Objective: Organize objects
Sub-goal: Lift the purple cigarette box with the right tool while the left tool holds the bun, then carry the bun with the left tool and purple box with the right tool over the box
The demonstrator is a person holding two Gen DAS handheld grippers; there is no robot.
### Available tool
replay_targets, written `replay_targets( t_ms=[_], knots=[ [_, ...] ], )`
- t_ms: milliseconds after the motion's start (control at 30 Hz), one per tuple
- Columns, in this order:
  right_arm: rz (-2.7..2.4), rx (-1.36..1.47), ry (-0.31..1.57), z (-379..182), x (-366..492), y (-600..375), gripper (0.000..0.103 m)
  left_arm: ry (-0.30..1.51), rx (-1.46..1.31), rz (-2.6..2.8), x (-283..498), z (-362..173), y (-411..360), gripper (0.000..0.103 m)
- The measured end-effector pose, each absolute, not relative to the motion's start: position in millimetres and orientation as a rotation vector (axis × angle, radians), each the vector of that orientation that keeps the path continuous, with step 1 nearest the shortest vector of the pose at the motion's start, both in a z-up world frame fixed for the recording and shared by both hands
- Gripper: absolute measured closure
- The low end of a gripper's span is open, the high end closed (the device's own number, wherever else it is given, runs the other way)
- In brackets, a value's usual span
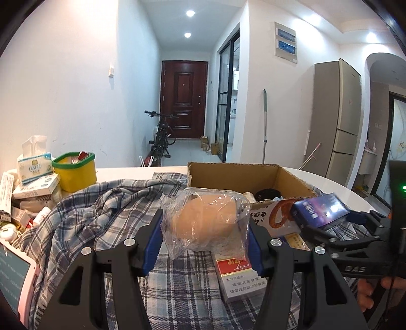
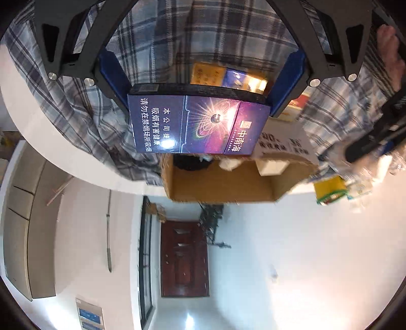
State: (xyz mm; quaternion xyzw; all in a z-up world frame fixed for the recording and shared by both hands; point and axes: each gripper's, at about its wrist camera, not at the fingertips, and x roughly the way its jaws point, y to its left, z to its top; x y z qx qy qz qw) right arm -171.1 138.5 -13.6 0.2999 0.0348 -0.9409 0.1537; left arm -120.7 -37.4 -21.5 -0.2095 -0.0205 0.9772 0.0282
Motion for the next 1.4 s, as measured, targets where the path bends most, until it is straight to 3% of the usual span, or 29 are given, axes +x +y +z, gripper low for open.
replay_targets(
  t_ms=[1033,1400],
  knots=[
    [-2.673,0.705,0.069,-2,-153,141,0.003,-0.091,-0.597,3.044,-116,-16,-45,0.043],
    [-2.696,0.481,0.020,73,-134,149,0.003,-0.077,-0.453,3.013,-100,53,-51,0.043]
  ],
)
